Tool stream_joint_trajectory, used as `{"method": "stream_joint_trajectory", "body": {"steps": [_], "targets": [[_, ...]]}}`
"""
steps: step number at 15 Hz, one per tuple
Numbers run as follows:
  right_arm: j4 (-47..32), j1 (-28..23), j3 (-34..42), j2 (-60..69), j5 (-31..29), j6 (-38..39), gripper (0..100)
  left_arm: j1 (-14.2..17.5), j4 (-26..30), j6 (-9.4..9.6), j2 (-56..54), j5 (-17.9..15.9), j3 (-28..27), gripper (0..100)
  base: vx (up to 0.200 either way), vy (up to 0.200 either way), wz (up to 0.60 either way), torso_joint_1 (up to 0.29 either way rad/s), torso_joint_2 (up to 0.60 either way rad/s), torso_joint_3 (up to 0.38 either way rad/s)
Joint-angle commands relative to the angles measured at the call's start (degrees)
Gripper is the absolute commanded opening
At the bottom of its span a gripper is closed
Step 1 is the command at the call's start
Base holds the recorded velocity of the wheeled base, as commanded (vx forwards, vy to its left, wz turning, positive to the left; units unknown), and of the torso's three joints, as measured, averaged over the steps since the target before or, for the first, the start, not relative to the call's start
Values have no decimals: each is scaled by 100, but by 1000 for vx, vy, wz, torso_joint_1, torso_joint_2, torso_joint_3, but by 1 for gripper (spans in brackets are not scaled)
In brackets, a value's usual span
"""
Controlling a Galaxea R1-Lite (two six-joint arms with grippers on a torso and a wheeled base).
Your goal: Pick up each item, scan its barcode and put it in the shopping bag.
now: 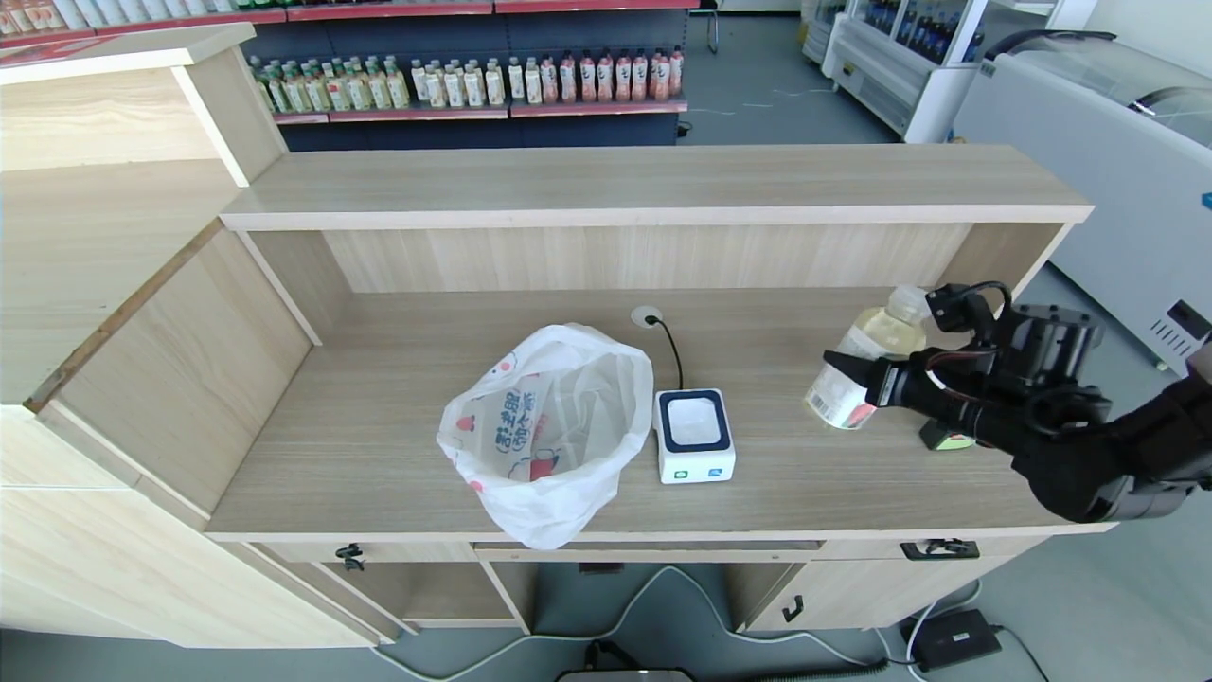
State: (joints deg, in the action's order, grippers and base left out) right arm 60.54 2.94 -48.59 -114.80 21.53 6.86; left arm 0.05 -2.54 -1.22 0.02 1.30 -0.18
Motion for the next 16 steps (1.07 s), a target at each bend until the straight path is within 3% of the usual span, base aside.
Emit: {"method": "stream_joint_trajectory", "body": {"steps": [1, 3, 5, 9, 12, 16], "targets": [[-903, 207, -458, 1504, 598, 729, 0, 4, -1, -1, -2, 1, 1, 100, 0, 0, 0, 0, 0, 0], [-1993, 699, -836, 2928, 1776, 2056, 0, 4, -1, -1, -2, 1, 1, 100, 0, 0, 0, 0, 0, 0], [-2398, 1183, -1038, 3658, 2514, 2636, 0, 4, -1, -1, -2, 1, 1, 100, 0, 0, 0, 0, 0, 0], [-2556, 2027, -1390, 3877, 2664, 2689, 0, 4, -1, -1, -2, 1, 1, 100, 0, 0, 0, 0, 0, 0], [-2723, 2448, -1047, 4027, 2699, 2680, 0, 4, -1, -1, -2, 1, 1, 100, 0, 0, 0, 0, 0, 0], [-2688, 2527, -590, 4123, 3384, 2671, 0, 4, -10, -1, -2, 1, 1, 100, 0, 0, 0, 0, 0, 0]]}}
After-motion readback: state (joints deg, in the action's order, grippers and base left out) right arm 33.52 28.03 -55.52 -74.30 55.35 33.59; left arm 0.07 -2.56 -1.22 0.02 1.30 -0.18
